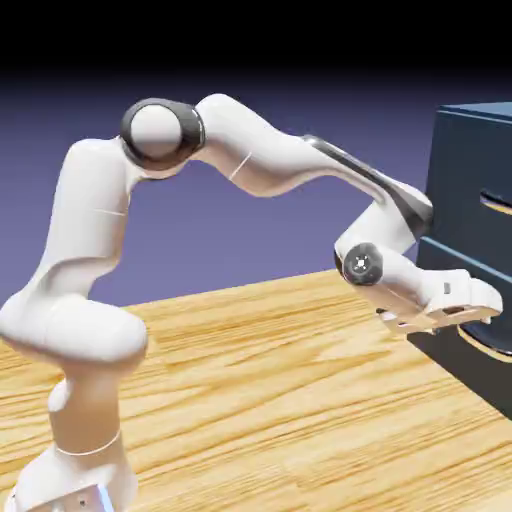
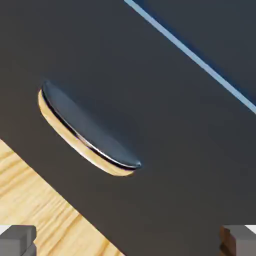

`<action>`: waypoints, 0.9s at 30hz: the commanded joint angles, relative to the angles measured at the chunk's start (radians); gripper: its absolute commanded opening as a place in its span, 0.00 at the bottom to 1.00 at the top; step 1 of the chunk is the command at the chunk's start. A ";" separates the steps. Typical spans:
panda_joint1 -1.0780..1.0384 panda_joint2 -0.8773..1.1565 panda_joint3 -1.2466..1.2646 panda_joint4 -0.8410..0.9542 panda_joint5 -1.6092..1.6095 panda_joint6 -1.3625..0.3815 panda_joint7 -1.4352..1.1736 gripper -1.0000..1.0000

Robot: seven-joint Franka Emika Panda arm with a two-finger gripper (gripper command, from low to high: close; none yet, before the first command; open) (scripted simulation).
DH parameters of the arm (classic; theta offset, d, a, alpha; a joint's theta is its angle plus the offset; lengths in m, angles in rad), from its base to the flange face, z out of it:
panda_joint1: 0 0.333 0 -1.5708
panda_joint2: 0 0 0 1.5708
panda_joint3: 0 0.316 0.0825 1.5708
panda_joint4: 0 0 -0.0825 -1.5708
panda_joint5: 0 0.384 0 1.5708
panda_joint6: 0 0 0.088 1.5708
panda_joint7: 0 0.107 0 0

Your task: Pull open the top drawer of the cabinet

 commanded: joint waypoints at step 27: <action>0.128 0.426 -0.279 0.444 0.697 -0.072 -0.829 0.50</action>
